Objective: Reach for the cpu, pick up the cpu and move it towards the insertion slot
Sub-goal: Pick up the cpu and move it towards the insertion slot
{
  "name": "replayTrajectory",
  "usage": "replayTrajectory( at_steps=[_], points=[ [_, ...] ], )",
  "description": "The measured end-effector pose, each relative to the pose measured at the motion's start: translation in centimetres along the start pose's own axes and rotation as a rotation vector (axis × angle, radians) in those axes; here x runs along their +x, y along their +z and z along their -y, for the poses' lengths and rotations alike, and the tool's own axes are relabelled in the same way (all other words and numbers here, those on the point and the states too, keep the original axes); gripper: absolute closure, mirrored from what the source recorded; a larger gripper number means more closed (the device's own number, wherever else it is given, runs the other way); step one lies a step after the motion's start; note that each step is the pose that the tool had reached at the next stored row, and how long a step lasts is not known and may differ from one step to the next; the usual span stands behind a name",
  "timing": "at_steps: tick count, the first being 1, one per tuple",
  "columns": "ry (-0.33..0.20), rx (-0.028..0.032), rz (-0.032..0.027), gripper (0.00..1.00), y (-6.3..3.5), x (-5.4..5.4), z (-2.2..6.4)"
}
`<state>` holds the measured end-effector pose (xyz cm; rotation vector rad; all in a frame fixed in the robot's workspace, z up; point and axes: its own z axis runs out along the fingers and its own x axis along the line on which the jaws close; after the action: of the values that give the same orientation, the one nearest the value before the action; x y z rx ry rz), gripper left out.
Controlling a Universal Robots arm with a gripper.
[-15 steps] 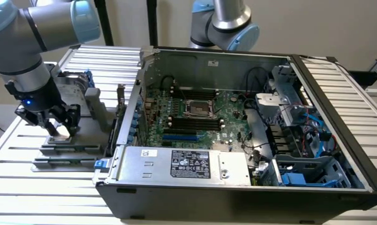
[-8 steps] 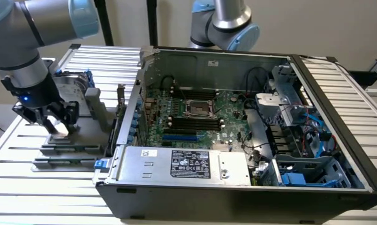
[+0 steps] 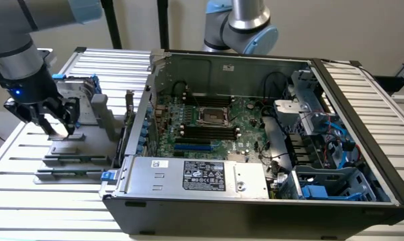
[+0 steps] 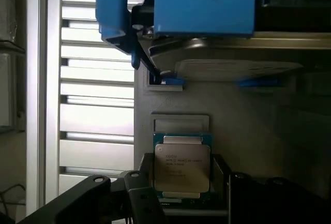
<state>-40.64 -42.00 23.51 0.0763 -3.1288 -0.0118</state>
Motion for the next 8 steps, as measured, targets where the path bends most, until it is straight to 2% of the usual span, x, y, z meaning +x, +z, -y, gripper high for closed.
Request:
replayTrajectory(
  at_steps=[8],
  points=[
    [0.0,0.0,-0.0001,0.46,-3.62,-0.5,0.1]
  ],
)
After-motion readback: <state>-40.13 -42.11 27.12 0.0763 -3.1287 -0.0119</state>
